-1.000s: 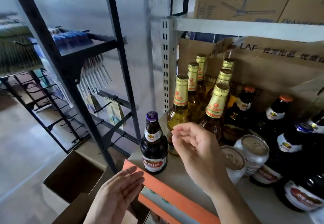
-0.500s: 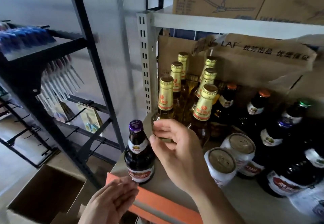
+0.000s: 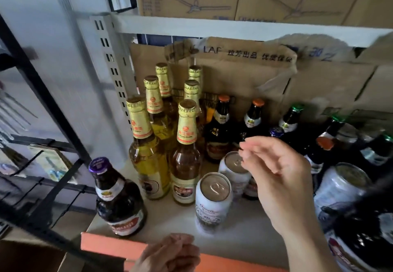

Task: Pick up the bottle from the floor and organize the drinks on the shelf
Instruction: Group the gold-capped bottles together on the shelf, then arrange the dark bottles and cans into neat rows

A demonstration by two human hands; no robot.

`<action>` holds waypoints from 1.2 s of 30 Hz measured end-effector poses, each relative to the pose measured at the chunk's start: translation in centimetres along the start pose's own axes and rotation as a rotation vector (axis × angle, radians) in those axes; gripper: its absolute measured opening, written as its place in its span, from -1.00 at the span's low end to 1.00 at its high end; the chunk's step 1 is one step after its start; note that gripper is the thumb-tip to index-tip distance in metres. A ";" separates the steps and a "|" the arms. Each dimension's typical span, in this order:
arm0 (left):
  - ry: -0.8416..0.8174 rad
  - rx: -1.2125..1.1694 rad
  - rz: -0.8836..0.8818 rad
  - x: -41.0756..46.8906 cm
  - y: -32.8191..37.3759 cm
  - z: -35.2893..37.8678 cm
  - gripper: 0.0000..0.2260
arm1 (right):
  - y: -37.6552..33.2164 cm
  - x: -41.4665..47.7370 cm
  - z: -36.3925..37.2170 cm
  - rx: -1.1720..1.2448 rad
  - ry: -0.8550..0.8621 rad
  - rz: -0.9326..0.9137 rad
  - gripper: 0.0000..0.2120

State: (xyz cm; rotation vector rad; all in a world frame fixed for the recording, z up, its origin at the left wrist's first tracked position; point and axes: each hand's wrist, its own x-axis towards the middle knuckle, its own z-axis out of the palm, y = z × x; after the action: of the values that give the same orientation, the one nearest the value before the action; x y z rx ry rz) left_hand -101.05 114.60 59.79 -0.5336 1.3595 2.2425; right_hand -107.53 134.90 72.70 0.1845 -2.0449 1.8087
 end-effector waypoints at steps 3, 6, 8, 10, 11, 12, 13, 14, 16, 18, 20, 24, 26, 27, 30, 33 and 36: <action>-0.134 0.013 -0.056 0.1 -0.4 1.1 -0.41 | 0.8 -0.1 -2.1 -0.040 0.066 0.022 -0.86; -0.122 0.023 -0.113 1.3 -2.0 2.1 -0.24 | 1.1 -0.2 -4.0 -0.108 0.140 0.008 -0.86; -0.217 -0.005 -0.160 1.9 -2.8 3.4 -0.35 | 1.0 0.0 -5.1 -0.180 0.220 -0.027 -0.83; -0.288 0.031 -0.159 2.0 -2.7 4.9 -0.46 | 0.8 0.4 -6.2 -0.286 0.326 -0.069 -0.79; -0.288 0.044 -0.158 2.1 -2.8 5.5 -0.50 | 0.6 0.7 -6.6 -0.354 0.378 -0.088 -0.76; -0.269 0.038 -0.159 2.3 -2.9 6.0 -0.51 | 0.6 1.0 -7.1 -0.434 0.418 -0.101 -0.73; -0.259 0.043 -0.158 2.3 -3.0 6.5 -0.53 | 0.6 1.5 -7.5 -0.526 0.433 -0.102 -0.70; -0.249 0.054 -0.166 2.2 -3.0 7.1 -0.54 | 0.6 2.0 -7.8 -0.622 0.420 -0.084 -0.66; -0.237 0.051 -0.160 1.9 -3.2 8.1 -0.55 | 1.0 2.9 -8.0 -0.758 0.307 0.012 -0.54; -0.222 0.035 -0.151 1.9 -3.3 8.8 -0.58 | 1.6 3.4 -7.8 -0.794 0.176 0.101 -0.48; -0.200 0.019 -0.140 1.9 -3.3 9.4 -0.66 | 2.1 3.4 -7.8 -0.815 0.149 0.094 -0.49; -0.175 0.019 -0.132 1.9 -3.3 9.9 -0.70 | 2.4 2.6 -8.3 -0.861 0.207 0.033 -0.62; -0.157 0.026 -0.132 1.8 -3.4 10.1 -0.70 | 2.3 2.1 -8.5 -0.878 0.193 0.021 -0.70; -0.144 0.028 -0.128 1.8 -3.5 10.2 -0.72 | 2.3 1.9 -8.6 -0.881 0.178 0.012 -0.73; -0.078 0.045 -0.102 1.8 -3.8 10.6 -0.81 | 2.1 1.5 -9.1 -0.849 0.174 0.013 -0.78; -0.011 0.049 -0.086 2.2 -4.1 11.0 -0.81 | 1.8 1.3 -9.8 -0.804 0.225 0.022 -0.78; 0.033 0.055 -0.093 2.7 -4.1 11.8 -0.82 | 1.4 0.9 -10.4 -0.798 0.268 0.025 -0.77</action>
State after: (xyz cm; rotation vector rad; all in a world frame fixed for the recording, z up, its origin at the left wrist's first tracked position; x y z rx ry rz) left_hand -101.92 127.34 60.53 -0.6038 1.3798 2.1249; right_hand -106.70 145.41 72.63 -0.2943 -2.3755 0.8469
